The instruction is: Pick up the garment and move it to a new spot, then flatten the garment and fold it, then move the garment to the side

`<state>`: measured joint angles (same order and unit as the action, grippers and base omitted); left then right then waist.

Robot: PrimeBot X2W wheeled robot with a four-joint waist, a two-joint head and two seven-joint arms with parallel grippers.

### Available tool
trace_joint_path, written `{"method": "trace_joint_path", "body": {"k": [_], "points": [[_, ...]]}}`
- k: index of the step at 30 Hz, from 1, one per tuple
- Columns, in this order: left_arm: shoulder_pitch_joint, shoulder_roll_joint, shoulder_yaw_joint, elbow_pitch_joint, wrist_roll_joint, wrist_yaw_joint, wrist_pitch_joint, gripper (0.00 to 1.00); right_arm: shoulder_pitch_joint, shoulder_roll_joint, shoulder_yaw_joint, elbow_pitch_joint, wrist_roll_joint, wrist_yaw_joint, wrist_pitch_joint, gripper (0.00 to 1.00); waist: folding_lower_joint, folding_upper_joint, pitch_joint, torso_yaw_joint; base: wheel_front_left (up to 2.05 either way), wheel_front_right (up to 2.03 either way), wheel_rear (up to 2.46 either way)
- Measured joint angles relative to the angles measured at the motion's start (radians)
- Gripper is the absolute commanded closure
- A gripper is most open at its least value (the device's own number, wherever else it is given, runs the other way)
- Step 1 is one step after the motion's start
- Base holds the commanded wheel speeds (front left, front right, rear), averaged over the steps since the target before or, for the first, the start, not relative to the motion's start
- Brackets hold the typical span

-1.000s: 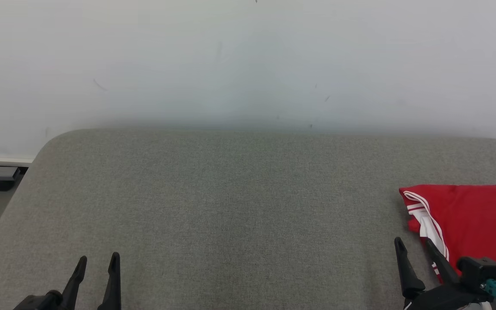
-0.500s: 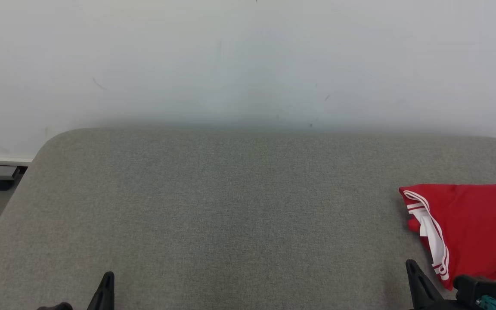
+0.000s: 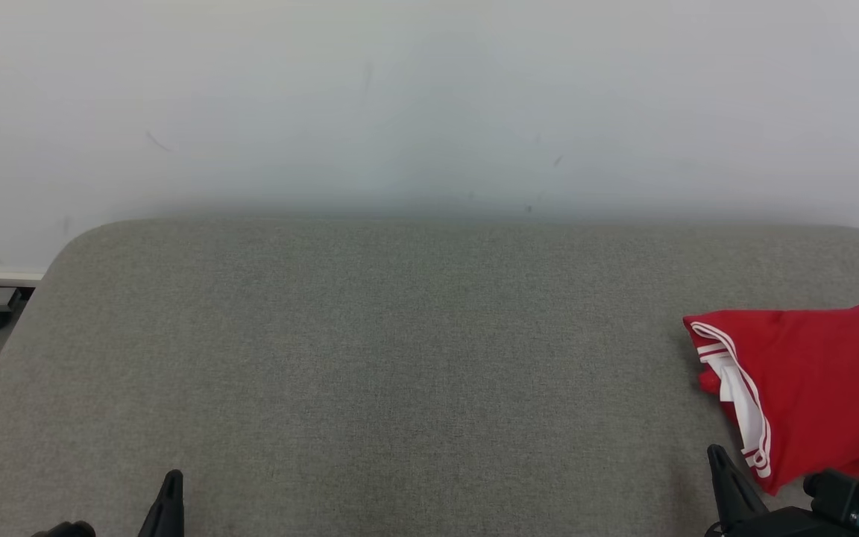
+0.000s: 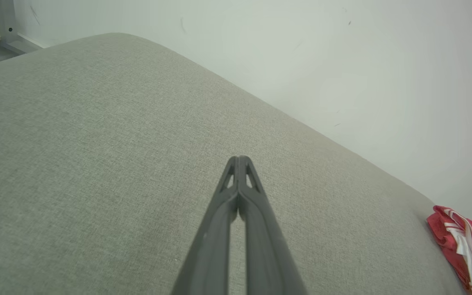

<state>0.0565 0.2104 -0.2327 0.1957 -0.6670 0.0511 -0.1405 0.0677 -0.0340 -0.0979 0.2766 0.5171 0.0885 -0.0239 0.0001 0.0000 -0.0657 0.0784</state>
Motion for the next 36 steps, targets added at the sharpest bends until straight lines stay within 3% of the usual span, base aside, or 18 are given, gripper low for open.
{"method": "trace_joint_path", "body": {"k": [36], "points": [[-0.061, -0.078, 0.147, 0.045, -0.421, -0.076, 0.115, 1.0, -0.064, -0.001, -0.018, 0.01, 0.491, 0.014, 0.067, 1.0, 0.0, 0.0001, 0.03, -0.036, 0.0, 0.0, 0.0]]}}
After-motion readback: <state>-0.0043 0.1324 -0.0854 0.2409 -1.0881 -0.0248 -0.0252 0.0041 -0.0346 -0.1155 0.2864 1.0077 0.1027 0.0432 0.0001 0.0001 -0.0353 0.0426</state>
